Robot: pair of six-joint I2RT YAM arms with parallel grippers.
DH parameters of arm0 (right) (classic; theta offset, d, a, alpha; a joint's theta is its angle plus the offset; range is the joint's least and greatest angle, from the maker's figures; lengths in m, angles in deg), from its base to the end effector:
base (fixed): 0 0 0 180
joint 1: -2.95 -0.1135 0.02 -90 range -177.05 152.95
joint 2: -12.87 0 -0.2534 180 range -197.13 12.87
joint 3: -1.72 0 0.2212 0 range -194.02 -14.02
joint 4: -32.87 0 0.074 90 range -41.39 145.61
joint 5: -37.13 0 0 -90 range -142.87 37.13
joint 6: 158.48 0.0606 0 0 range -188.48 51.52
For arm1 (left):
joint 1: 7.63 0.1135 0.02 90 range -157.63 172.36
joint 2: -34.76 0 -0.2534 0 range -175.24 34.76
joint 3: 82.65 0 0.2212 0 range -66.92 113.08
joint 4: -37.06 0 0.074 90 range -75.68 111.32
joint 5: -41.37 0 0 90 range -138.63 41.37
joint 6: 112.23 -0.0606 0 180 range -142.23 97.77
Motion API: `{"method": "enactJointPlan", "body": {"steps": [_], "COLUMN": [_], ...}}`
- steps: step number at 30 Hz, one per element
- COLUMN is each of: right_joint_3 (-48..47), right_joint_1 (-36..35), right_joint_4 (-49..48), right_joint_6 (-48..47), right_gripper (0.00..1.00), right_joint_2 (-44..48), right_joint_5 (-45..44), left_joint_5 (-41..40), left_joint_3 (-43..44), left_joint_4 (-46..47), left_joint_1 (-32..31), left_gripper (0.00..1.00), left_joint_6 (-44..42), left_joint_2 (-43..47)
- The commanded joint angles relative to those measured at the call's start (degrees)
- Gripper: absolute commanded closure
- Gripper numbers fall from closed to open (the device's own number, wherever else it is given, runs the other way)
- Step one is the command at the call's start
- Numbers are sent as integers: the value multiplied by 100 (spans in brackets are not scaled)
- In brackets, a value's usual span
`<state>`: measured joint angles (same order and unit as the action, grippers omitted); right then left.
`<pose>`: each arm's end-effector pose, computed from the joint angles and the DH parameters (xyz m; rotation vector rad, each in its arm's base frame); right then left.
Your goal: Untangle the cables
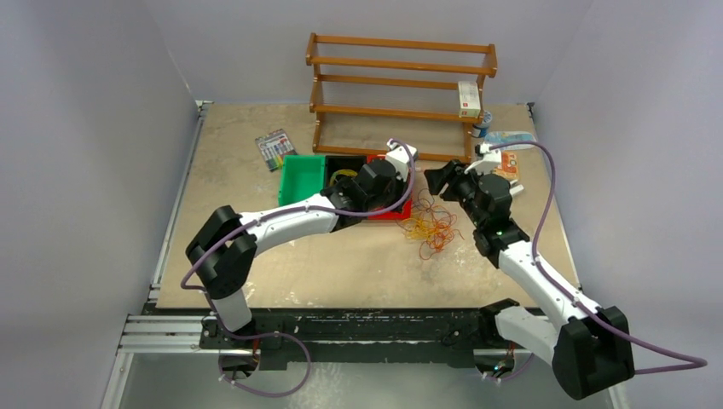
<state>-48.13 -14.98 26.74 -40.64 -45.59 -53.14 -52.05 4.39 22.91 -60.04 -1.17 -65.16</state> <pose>0.2290 0.0738 0.2905 0.1461 1.6423 0.6104 0.2463 -0.3140 0.2527 0.5363 2.0548 -0.7270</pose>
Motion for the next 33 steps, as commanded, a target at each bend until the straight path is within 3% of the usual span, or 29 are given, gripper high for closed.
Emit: {"method": "enactJointPlan", "body": {"steps": [1,10,14,26,33], "right_joint_3": [136,211,49,-276,-178], "right_joint_1": [9,9,9,9,9], "right_joint_4": [-886,-1010,-657,-739,-613], "right_joint_6": [-458,-412,136,306,360], "right_gripper": [40,35,36,34,35], "right_joint_2": [165,21,-299,-1497,-1769], "right_joint_5": [324,312,117,587,237], "left_joint_5": [-398,-510,-550,-943,-1687], "left_joint_3": [550,922,1035,1099,1294], "left_joint_4": [-292,-764,-967,-1187,-1475], "left_joint_1": [72,205,204,210,253], "left_gripper": [100,100,100,100,100], "left_joint_6": [-271,-583,-785,-930,-1053], "left_joint_2": [255,543,651,794,886]}}
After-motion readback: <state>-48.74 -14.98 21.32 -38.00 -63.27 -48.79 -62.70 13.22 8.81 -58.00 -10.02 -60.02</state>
